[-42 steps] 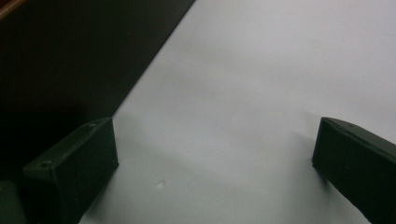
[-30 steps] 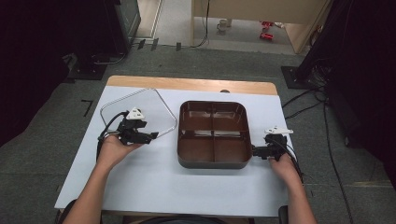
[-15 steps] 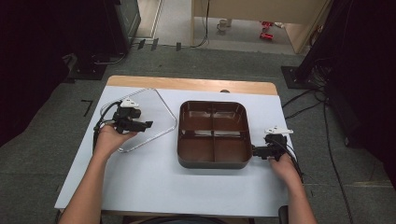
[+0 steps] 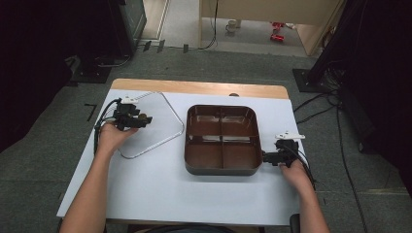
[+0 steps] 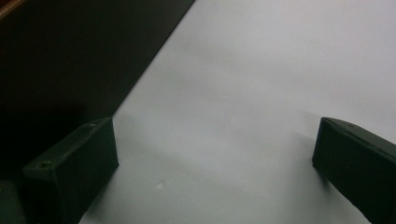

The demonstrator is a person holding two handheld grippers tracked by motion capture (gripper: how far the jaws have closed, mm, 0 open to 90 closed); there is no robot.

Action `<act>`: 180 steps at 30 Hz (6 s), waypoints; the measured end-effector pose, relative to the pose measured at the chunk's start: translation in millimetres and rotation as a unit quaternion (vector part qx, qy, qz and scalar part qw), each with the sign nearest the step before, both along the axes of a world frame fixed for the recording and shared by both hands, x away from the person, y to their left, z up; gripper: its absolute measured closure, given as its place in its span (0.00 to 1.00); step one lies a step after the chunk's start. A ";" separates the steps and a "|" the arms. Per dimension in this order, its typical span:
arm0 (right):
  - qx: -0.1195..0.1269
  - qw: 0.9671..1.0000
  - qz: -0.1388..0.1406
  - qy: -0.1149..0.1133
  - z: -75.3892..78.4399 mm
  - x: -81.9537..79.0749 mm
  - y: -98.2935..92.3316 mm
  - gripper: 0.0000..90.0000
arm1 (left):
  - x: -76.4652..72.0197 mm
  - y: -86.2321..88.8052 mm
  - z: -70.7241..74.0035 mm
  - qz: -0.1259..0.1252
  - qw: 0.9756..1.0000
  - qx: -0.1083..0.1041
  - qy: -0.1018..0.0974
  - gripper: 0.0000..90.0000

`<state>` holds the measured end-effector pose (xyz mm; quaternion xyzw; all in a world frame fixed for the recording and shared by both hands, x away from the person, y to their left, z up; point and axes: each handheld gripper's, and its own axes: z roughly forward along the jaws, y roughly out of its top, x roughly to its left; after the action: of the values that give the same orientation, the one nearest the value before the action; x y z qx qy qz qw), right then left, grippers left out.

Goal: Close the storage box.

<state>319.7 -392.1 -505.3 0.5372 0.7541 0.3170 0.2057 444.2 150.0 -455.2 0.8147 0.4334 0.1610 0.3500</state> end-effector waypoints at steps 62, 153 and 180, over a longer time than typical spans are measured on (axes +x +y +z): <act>0.000 1.000 0.001 -0.001 -0.1 0.0 -0.2 0.00 | -36.2 -31.0 88.6 -0.060 0.996 -0.054 -0.028 0.66; 0.001 1.000 0.000 0.000 0.0 -0.2 0.0 0.00 | -56.5 -208.8 62.3 -0.230 0.973 -0.025 -0.001 0.40; 0.000 1.000 0.000 -0.001 -0.1 -0.1 -0.1 0.00 | -80.3 -100.7 43.3 -0.127 0.988 -0.081 -0.025 0.28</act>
<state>319.6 -392.2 -505.3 0.5367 0.7542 0.3172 0.2062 363.9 49.4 -412.0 0.8279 0.3287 0.0998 0.4434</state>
